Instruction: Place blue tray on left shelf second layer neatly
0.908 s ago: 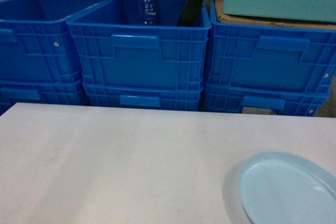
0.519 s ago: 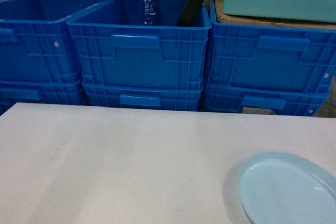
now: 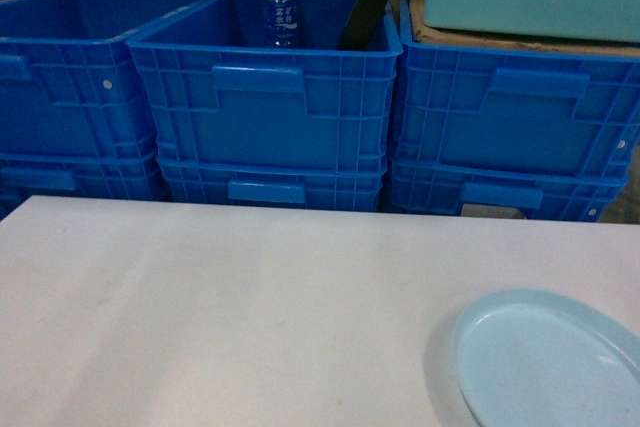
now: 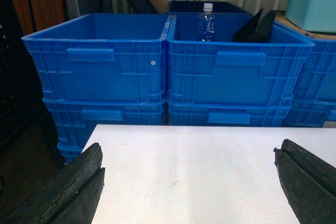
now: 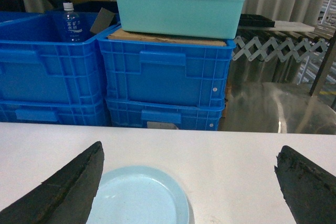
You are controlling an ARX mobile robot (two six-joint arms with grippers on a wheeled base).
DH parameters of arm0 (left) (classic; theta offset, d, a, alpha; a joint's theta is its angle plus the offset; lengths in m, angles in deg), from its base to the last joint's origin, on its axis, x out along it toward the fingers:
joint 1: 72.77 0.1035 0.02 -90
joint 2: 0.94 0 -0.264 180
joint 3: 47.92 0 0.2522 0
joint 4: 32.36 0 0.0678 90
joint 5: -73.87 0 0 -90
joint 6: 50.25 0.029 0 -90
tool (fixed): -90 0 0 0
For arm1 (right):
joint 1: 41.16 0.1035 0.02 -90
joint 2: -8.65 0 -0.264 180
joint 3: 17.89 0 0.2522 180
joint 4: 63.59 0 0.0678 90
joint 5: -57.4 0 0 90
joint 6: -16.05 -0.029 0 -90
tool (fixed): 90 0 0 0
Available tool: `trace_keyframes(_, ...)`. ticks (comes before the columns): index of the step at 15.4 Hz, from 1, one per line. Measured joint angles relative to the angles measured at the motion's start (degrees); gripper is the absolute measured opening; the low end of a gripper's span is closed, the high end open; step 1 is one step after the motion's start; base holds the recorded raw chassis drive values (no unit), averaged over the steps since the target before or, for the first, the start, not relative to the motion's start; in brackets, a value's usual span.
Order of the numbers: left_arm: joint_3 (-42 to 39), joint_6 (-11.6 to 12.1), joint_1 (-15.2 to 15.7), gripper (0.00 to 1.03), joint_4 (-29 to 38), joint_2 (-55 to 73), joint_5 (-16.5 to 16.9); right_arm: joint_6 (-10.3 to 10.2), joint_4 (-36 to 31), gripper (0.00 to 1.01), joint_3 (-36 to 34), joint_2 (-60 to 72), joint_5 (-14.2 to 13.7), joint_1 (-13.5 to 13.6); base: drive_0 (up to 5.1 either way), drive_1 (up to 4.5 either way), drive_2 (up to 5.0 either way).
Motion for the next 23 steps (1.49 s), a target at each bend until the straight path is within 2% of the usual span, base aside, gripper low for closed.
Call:
trace_keyframes(8,0.0,0.0,0.0,0.98,0.0,0.0,0.0,0.1,-0.7,0.98,0.0,0.0,0.3,0.0,0.0,0.0,0.0)
trace_keyframes(9,0.0,0.0,0.0,0.98,0.0,0.0,0.0,0.8,-2.8,0.98,0.0,-0.2,1.9,-0.2,0.0,0.0,0.0)
trace_keyframes(10,0.0,0.0,0.0,0.98,0.0,0.0,0.0,1.1,-1.6,0.98,-0.1,-0.2,3.9,-1.8,0.0,0.0,0.0)
trace_keyframes(12,0.0,0.0,0.0,0.98,0.0,0.0,0.0,1.9,-8.8,0.98,0.1,4.1,8.3,-7.3,0.0,0.0,0.0)
trace_keyframes(13,0.0,0.0,0.0,0.98,0.0,0.0,0.0,2.3,-13.0,0.98,0.7,10.8,10.9,-9.8,0.0,0.0,0.0)
trace_keyframes(15,0.0,0.0,0.0,0.98,0.0,0.0,0.0,3.3,-22.8,0.98,4.7,25.8,13.5,-10.2,0.0,0.0,0.0)
trace_keyframes(17,0.0,0.0,0.0,0.98,0.0,0.0,0.0,5.2,-28.6,0.98,8.9,38.1,13.4,-9.1,0.0,0.0,0.0)
trace_keyframes(18,0.0,0.0,0.0,0.98,0.0,0.0,0.0,7.0,-28.2,0.98,10.8,43.7,13.4,-8.2,0.0,0.0,0.0)
trace_keyframes(20,0.0,0.0,0.0,0.98,0.0,0.0,0.0,10.1,-28.8,0.98,13.2,52.1,13.4,-8.2,0.0,0.0,0.0)
trace_keyframes(23,0.0,0.0,0.0,0.98,0.0,0.0,0.0,13.1,-30.1,0.98,18.4,66.5,13.2,-8.0,0.0,0.0,0.0)
